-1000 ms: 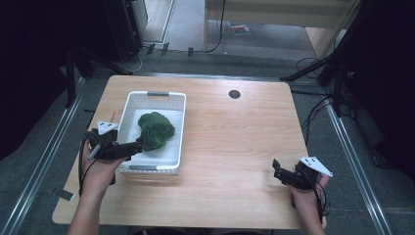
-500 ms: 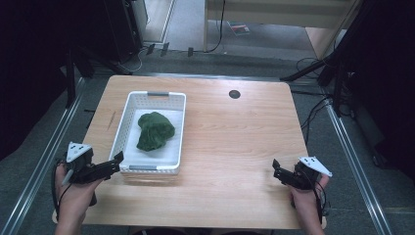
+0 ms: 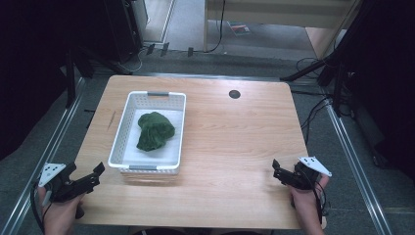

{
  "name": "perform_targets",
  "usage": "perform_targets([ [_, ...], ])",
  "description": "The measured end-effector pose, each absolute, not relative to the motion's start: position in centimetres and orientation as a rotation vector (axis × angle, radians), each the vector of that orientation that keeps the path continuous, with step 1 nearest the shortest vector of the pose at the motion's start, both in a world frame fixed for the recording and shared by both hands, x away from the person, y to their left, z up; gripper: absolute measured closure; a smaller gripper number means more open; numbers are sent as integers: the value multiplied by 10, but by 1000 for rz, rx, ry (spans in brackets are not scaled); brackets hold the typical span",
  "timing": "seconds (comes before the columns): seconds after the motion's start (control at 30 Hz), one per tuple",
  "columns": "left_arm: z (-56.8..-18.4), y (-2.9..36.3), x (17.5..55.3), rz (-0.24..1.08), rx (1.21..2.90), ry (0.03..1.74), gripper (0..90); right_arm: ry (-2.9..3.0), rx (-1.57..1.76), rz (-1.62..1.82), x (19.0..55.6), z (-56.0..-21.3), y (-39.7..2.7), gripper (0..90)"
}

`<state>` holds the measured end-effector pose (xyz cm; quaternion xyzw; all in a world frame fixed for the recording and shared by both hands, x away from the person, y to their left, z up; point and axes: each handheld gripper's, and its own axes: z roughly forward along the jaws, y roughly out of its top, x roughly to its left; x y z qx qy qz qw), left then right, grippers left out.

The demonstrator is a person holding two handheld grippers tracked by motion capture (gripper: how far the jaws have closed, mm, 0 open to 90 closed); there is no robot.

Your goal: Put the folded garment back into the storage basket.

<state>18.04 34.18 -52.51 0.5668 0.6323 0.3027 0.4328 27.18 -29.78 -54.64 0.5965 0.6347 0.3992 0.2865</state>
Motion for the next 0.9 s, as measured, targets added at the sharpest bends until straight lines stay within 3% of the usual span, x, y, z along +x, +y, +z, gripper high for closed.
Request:
perform_targets([
  [0.5,-552,344,185,819,1531,1563,4,1686,1609,1063,272,-546,-298,0],
  [0.67,-553,348,187,783,1519,1595,5,1685,1612,1059,272,-547,-298,0],
  [0.8,-553,345,189,804,1529,1640,59,1688,1605,1056,272,-547,-298,0],
  [0.9,-553,343,189,792,1542,1613,14,1695,1600,1049,272,-547,-297,0],
])
